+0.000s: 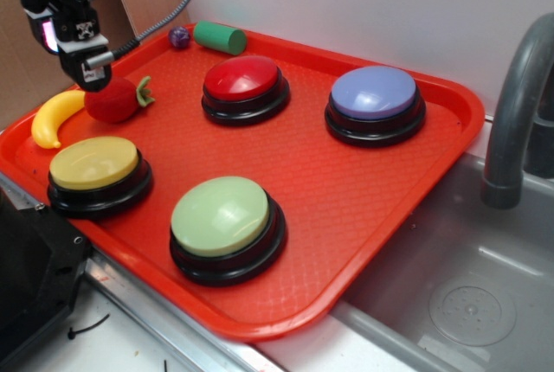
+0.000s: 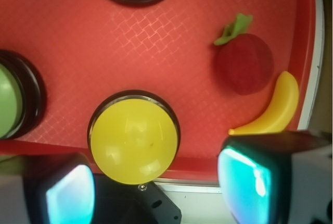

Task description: Push the yellow button.

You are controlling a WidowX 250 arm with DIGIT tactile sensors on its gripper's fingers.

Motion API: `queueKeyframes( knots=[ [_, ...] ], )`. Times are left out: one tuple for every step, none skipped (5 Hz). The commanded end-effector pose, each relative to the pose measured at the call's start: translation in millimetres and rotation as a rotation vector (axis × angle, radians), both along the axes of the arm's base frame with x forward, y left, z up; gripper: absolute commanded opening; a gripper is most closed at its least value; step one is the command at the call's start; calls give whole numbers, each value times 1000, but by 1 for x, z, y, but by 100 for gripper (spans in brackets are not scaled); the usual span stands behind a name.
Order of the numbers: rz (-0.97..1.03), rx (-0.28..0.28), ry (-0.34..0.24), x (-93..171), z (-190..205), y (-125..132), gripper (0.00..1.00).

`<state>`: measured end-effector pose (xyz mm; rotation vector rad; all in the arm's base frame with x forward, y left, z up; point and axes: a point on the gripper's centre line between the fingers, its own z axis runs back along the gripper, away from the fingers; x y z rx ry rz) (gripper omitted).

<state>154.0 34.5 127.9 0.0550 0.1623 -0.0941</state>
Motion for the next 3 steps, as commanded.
queueKeyframes(
  knots=[
    [65, -25, -64, 11, 34, 14, 100],
    [82, -34, -80, 13, 45, 19, 100],
    [91, -41, -110, 18, 59, 18, 100]
  ],
)
